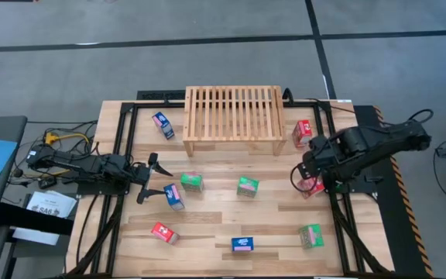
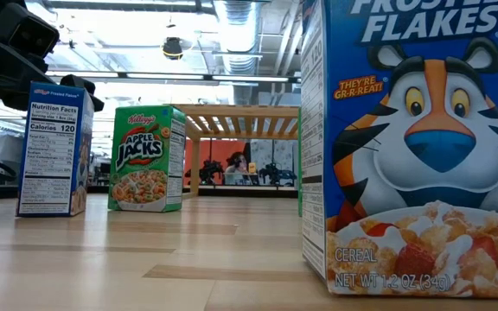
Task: Stack cereal on shelf
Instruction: Put the middle red cereal box on the shelf
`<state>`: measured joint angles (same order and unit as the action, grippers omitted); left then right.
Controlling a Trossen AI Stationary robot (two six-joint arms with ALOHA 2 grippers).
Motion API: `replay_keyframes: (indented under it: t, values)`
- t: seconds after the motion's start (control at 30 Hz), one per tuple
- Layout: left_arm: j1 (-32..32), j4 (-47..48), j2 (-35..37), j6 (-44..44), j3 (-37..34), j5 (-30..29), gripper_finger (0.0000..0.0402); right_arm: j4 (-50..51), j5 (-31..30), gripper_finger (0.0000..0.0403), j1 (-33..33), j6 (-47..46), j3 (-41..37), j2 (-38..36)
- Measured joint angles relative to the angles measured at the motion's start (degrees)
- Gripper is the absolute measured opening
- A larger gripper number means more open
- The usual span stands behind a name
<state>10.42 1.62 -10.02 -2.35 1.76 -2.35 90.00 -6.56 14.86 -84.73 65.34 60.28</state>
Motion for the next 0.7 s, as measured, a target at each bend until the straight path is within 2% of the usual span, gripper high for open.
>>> replay_keyframes:
  t: [0.23,0.7]
  values:
    - [0.0,0.0,0.0,0.0,0.0,0.0,0.0307,-1.1,0.0,0.0245,3.6,-3.2,-3.3,-1.5]
    - [0.0,0.0,0.0,0.0,0.0,0.0,0.0307,-5.3,-1.5,0.0245,9.2,-3.9,-9.0,-1.9]
